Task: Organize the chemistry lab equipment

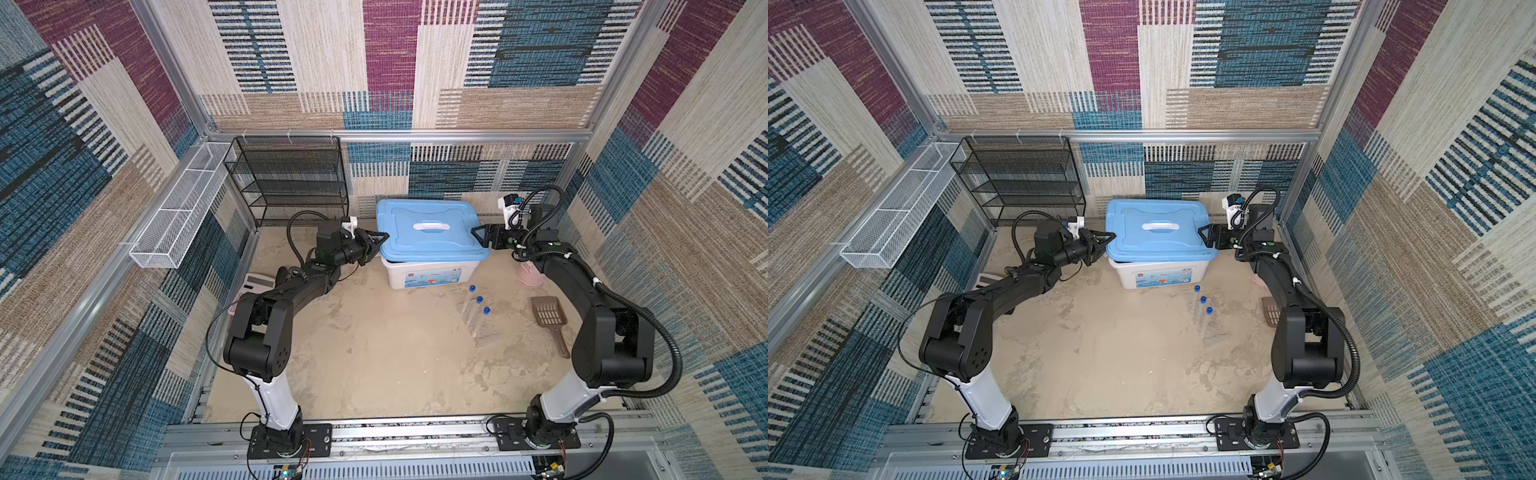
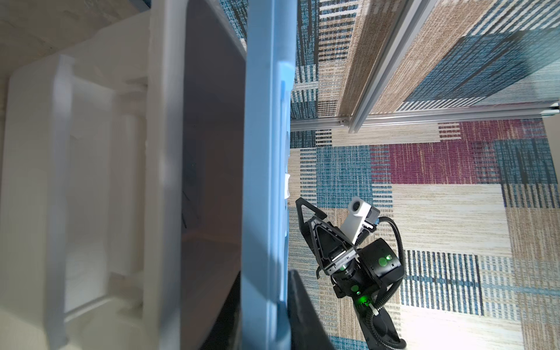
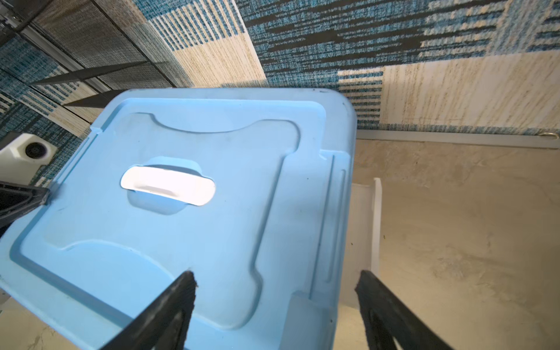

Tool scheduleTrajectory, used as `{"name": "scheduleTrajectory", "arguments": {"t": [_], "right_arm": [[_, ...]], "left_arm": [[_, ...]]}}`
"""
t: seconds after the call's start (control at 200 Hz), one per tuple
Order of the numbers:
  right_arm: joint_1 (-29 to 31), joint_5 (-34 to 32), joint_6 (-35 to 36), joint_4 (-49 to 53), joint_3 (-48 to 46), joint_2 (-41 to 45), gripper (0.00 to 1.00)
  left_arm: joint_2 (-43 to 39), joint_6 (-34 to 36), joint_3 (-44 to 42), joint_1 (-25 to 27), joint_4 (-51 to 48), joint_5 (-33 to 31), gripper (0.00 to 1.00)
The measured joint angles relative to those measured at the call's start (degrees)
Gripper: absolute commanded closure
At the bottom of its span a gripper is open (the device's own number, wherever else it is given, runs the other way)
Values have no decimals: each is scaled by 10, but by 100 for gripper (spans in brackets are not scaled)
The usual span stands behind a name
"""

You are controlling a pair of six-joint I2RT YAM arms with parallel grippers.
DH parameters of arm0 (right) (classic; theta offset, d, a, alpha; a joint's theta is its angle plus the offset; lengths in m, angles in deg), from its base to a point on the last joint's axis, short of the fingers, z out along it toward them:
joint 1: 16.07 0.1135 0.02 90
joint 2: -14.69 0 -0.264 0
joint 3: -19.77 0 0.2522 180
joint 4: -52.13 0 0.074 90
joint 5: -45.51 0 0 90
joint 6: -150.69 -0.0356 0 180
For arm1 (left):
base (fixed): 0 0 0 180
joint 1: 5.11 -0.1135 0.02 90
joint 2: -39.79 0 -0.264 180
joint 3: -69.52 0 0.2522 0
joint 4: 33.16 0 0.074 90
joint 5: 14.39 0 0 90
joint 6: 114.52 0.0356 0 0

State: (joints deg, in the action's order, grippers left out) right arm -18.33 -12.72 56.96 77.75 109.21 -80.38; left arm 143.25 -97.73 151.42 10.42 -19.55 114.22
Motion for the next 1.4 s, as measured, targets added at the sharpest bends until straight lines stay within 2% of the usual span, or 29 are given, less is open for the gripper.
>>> {"name": "scheduleTrajectory", "arguments": {"t": [0.471,0.771,1.032,1.267,1.402], "right_arm": [[-6,73,-20,18,23,-42,21],[-6,94,-20,26,40,-56,27],[-7,98,-19,32,49,-66,29],[-7,97,-16,35,53,-69,31],[-7,97,-15,36,56,-71,31]], "left_arm": [[-11,29,-11,0,-45,-19,71],[-16,56,-3,-1,-84,-24,61],[-40,108,19,-3,-169,-43,50],[-71,152,7,-24,-251,-86,43],[-82,177,8,-29,-279,-88,37]]}}
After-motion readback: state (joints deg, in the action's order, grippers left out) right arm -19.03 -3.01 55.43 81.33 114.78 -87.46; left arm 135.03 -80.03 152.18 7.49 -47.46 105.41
